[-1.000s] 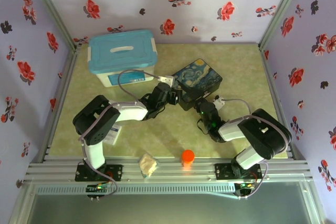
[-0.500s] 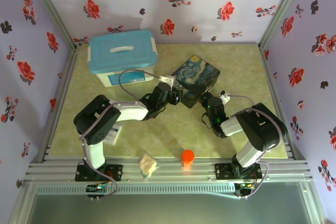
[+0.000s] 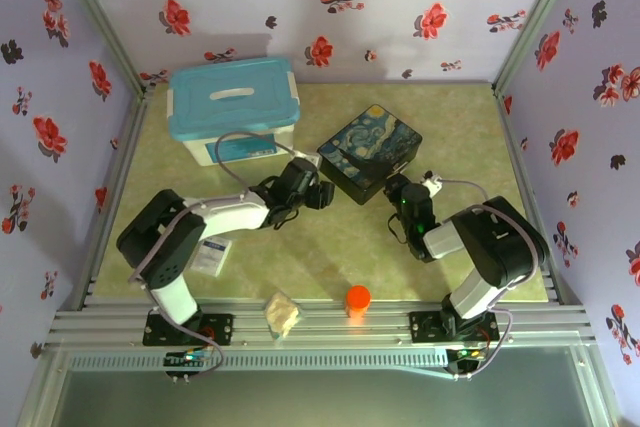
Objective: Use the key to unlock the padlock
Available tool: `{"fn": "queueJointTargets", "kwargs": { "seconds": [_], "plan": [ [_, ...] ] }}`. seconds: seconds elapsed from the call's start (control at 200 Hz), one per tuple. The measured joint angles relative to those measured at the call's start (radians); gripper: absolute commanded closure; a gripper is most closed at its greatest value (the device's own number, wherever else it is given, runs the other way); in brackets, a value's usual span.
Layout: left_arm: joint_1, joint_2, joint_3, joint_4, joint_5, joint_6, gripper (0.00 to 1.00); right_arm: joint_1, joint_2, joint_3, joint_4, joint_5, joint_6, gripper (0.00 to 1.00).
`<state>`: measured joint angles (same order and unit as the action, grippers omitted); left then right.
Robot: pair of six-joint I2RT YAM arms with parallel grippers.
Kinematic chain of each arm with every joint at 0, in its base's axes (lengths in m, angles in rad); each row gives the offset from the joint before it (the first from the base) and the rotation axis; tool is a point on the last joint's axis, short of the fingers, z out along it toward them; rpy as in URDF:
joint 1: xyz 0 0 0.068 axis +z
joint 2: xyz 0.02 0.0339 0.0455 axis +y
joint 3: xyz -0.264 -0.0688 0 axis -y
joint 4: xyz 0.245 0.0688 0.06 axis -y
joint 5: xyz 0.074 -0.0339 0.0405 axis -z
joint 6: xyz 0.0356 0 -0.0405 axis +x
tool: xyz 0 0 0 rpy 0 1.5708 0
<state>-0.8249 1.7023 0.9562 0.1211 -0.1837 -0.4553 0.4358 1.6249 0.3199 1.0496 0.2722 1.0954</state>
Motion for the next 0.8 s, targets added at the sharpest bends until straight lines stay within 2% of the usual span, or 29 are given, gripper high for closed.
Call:
{"fn": "queueJointTargets", "kwargs": {
  "seconds": [0.085, 0.16, 0.295, 0.545, 0.8],
  "plan": [
    [-0.02, -0.013, 0.103, -0.049, -0.006, 0.019, 0.25, -0.002, 0.007, 0.0, 0.01, -0.008, 0.002, 0.89],
    [-0.044, -0.007, 0.204, -0.073, -0.007, 0.056, 0.19, -0.002, 0.02, 0.0, 0.032, -0.011, 0.013, 0.89],
    [-0.094, 0.05, 0.343, -0.101, -0.008, 0.194, 0.15, -0.002, 0.03, -0.008, 0.053, -0.012, 0.024, 0.89],
    [-0.117, 0.172, 0.352, -0.222, -0.002, 0.475, 0.09, -0.002, 0.032, -0.026, 0.053, -0.02, 0.024, 0.89],
    [-0.119, 0.182, 0.352, -0.237, -0.003, 0.574, 0.0, -0.002, 0.032, -0.027, 0.042, -0.027, 0.023, 0.89]
  ]
}}
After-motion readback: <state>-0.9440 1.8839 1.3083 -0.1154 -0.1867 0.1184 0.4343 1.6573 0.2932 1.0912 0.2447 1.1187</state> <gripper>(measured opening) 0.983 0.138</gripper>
